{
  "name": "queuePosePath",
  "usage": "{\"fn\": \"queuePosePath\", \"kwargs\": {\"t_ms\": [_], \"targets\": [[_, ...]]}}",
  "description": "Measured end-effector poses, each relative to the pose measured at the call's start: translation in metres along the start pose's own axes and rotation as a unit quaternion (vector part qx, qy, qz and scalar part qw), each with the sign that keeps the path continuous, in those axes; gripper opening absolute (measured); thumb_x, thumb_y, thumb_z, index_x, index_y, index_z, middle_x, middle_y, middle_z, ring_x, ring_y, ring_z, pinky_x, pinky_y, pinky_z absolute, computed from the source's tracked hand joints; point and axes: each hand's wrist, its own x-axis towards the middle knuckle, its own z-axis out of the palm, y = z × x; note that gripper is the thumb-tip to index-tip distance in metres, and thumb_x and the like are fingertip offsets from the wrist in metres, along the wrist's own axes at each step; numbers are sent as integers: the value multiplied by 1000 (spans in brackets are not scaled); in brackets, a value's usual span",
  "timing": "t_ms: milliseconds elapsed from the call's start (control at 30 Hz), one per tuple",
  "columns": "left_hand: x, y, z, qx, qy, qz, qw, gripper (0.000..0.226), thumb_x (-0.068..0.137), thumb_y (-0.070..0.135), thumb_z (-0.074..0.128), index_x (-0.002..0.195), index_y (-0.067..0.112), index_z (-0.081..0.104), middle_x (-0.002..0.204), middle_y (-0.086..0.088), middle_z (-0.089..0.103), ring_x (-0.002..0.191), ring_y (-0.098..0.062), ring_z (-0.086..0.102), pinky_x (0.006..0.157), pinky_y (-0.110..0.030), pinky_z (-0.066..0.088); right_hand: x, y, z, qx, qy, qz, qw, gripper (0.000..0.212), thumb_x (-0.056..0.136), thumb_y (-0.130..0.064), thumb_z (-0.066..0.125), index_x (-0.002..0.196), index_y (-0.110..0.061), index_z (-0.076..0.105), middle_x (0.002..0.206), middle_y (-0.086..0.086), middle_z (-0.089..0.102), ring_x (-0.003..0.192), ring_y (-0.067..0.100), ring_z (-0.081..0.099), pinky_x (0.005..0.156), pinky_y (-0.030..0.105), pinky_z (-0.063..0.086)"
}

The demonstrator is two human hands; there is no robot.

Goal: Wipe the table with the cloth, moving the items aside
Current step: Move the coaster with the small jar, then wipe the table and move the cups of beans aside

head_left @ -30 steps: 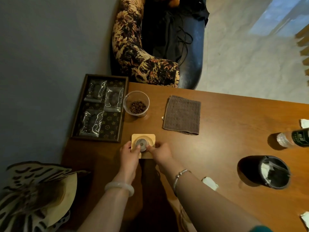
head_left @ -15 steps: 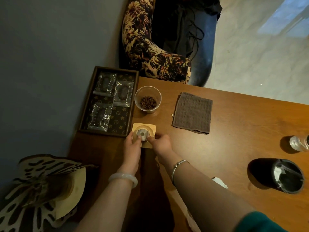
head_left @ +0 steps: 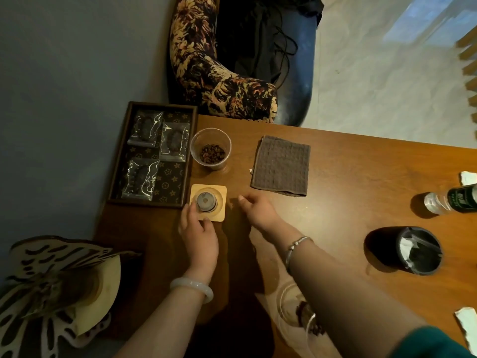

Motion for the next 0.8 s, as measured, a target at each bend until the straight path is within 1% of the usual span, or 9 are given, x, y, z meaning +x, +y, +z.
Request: {"fn": "queuePosePath", "kwargs": {"t_ms": [100,200,267,333,367,467,533,600,800], "targets": [[-22,2,0,21,45,35,998,61,92,9,53,147,21,30,157,1,17,144,-26,11,112,-42,23,-22,1,-45,-36,-13,-54,998,27,102,-26,49,121,-12,62,105,1,64,92,11,60,69,21,45],[-43,5,0,21,68,64,995,52,91,8,54,140,17,39,151,-3,28,139,-24,23,104,-35,33,-44,17,-89,-74,-21,-75,994,23,102,-21,49,119,-13,64,111,3,66,101,16,63,80,24,50],[-56,4,4,31,-8,86,996,42,93,12,52,133,19,46,139,-1,42,122,-15,42,92,-21,40,-59,35,-112,-88,-8,-68,994,22,101,-19,50,116,-14,66,109,1,68,98,12,63,85,25,50],[-73,5,12,57,-181,59,980,31,96,18,49,127,25,50,124,3,54,95,-3,54,69,-14,44,-75,56,-129,-80,32,-49,995,20,101,-21,52,111,-15,68,104,-2,69,92,6,61,78,20,48],[-82,6,16,82,-279,31,956,27,98,24,47,124,28,51,117,4,58,88,-4,57,64,-17,46,-84,68,-134,-77,51,-33,995,19,100,-22,53,108,-16,69,102,-2,69,91,7,61,78,21,49],[-114,8,31,173,-501,-3,848,30,97,42,44,124,30,50,106,8,59,93,-11,62,78,-29,54,-111,109,-138,-123,60,30,990,16,97,-26,58,105,-18,69,103,-3,69,99,15,64,88,31,53],[-134,6,40,187,-547,-11,816,36,94,44,51,126,27,47,104,12,55,93,-8,60,81,-27,52,-131,135,-138,-187,27,65,980,20,95,-28,62,111,-18,68,109,-1,68,102,16,63,93,35,52],[-144,1,46,192,-546,-10,816,37,91,42,57,123,24,48,103,9,57,91,-9,62,84,-30,54,-149,155,-137,-199,-15,104,974,23,93,-30,64,113,-22,65,113,-1,66,102,15,62,93,35,53],[-158,-5,50,134,-548,-60,824,33,90,46,58,113,24,50,106,3,61,87,-10,69,81,-28,58,-184,172,-137,-78,-52,193,977,30,95,-49,54,116,-28,54,112,-4,60,97,18,64,83,38,60]]}}
